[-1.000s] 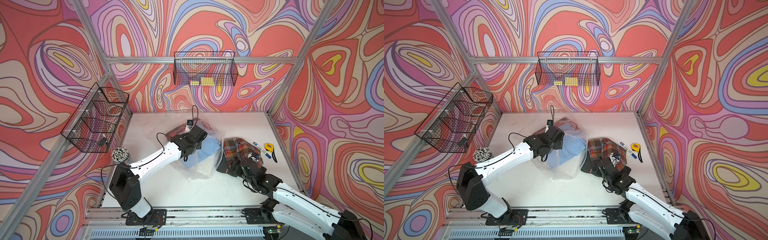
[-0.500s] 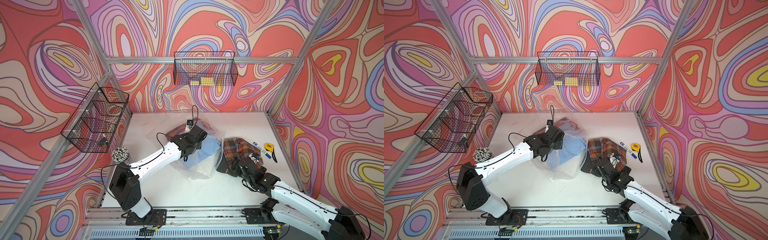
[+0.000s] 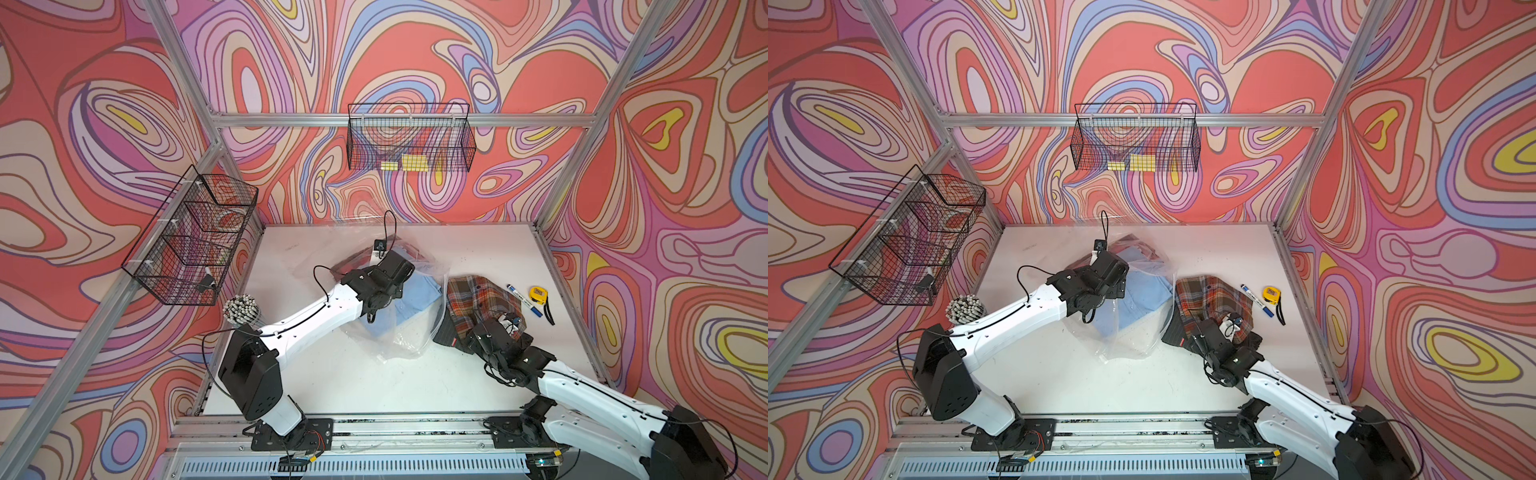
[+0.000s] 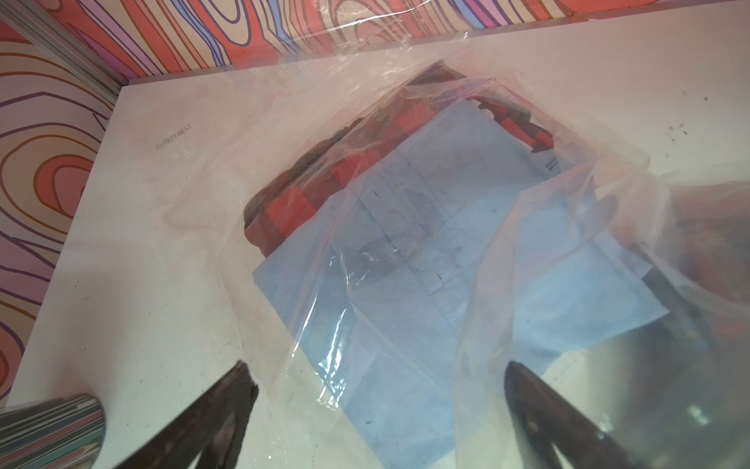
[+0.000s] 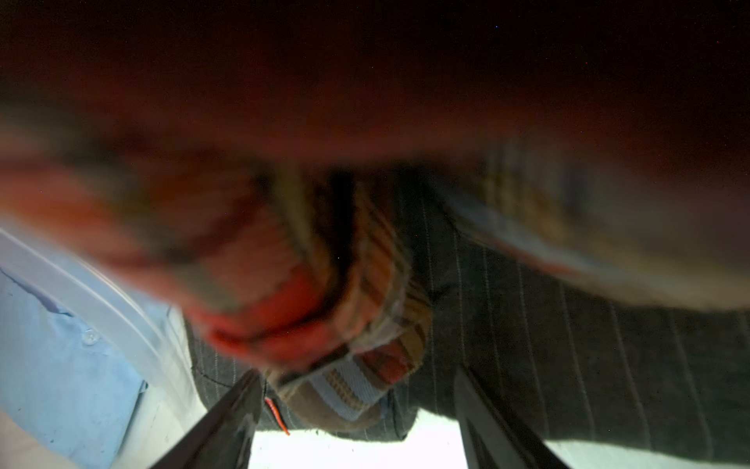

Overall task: Take the shirt out of the vacuum bag
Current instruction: Place the shirt at the center of the board.

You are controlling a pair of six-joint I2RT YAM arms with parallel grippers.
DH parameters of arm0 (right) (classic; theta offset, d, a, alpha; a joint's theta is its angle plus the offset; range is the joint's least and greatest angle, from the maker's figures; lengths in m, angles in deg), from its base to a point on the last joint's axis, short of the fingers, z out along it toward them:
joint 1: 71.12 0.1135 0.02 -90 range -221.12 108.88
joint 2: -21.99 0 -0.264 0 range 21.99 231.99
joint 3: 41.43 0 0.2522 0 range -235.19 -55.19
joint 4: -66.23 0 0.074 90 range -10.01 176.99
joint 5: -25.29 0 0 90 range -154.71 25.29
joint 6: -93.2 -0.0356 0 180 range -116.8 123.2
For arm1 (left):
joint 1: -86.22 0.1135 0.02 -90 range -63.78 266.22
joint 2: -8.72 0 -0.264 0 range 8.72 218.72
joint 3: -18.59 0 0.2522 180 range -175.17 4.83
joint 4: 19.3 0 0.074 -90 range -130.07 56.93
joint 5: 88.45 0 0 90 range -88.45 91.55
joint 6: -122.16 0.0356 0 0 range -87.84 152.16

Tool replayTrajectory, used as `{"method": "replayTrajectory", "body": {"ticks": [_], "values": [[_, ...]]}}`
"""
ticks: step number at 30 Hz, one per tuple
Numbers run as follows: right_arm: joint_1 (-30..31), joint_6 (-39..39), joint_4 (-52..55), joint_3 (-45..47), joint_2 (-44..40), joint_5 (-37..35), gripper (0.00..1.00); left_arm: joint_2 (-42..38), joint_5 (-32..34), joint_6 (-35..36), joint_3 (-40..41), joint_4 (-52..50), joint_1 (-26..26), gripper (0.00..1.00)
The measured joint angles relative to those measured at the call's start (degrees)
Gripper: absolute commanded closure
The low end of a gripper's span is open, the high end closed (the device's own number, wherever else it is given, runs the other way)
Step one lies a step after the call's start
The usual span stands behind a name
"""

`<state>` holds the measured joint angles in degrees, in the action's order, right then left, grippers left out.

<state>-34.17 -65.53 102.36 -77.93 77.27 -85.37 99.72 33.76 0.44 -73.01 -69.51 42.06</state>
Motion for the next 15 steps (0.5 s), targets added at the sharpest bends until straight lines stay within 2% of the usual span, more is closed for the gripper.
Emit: {"method": "replayTrajectory", "body": {"ticks": [3, 9, 13, 15], "values": [[0.0, 0.0, -1.8, 0.2, 0.6, 0.1, 0.30, 0.0, 0.0, 0.0, 0.2, 0.0, 0.0, 0.01], [0.0, 0.3, -3.7, 0.2, -1.9, -0.6, 0.31, 0.4, 0.0, 0.0, 0.2, 0.0, 0.0, 0.01], [0.0, 0.3, -5.3, 0.2, 0.5, -0.4, 0.32, 0.8, 0.0, 0.0, 0.3, 0.0, 0.0, 0.01], [0.0, 0.3, -7.0, 0.6, 2.1, -0.2, 0.36, 0.8, 0.0, 0.0, 0.3, 0.0, 0.0, 0.01]]}}
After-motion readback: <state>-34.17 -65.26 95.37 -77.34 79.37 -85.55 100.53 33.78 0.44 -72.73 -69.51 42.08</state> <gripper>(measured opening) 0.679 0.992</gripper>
